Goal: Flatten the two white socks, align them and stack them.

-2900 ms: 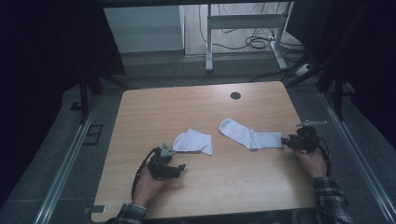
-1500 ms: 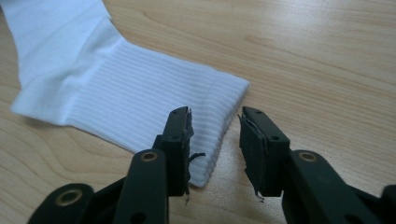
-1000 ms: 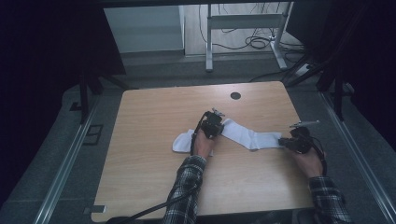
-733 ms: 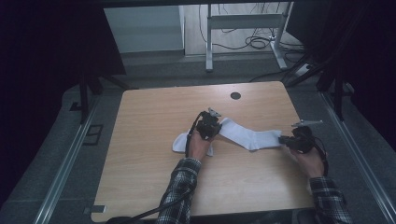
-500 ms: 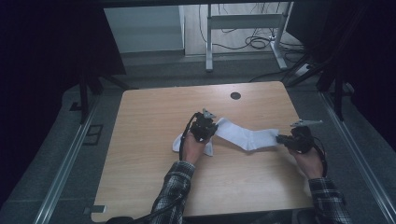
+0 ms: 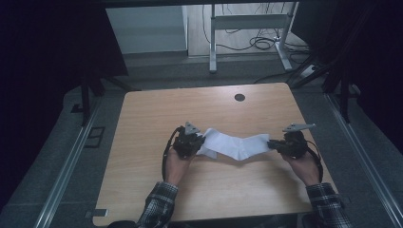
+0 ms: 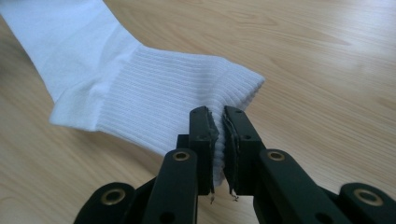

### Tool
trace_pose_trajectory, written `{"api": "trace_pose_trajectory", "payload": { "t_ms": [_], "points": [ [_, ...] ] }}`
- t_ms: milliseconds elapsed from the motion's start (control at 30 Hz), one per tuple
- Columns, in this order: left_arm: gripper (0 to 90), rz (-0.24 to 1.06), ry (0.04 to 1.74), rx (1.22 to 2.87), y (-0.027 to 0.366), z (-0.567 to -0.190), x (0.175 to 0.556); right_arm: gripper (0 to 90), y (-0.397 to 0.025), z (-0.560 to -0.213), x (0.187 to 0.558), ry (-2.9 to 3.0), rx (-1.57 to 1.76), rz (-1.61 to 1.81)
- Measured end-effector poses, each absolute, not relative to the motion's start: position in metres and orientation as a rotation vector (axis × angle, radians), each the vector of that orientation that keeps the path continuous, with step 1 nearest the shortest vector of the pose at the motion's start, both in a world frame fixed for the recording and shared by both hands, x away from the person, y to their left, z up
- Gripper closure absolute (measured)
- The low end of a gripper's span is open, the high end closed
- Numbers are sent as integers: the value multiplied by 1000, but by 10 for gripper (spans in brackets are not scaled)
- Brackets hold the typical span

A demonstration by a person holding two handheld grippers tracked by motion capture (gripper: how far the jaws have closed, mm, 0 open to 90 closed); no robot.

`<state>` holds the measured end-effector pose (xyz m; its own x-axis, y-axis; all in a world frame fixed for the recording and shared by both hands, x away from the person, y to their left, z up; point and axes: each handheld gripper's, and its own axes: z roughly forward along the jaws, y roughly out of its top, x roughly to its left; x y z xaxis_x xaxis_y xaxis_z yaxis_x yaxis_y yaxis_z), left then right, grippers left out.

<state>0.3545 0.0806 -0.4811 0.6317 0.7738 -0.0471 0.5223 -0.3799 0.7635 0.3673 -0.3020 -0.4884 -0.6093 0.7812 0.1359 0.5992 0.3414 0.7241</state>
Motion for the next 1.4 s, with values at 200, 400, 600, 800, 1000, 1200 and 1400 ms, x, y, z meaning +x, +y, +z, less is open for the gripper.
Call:
{"api": "trace_pose_trajectory", "payload": {
  "t_ms": [200, 400, 600, 800, 1000, 1200, 1400],
  "points": [
    [861, 445, 1017, 2079, 102, -485, 324, 812, -276, -491, 360, 2452, 1152, 1110],
    [861, 435, 1033, 2062, 122, -488, 297, 811, -250, -492, 351, 2523, 1059, 1098],
    [861, 415, 1064, 2068, 138, -497, 272, 811, -233, -496, 345, 2577, 1011, 1076],
    [859, 387, 1118, 2116, 145, -516, 263, 805, -224, -506, 345, 2637, 1011, 1033],
    [688, 384, 1169, 2083, 150, -521, 271, 740, -223, -512, 346, 2657, 1008, 1005],
    [630, 429, 1207, 2003, 162, -507, 290, 684, -239, -508, 352, 2607, 1066, 1049],
    [616, 426, 1240, 1984, 165, -502, 320, 650, -262, -513, 362, 2549, 1123, 1013]
  ]
}}
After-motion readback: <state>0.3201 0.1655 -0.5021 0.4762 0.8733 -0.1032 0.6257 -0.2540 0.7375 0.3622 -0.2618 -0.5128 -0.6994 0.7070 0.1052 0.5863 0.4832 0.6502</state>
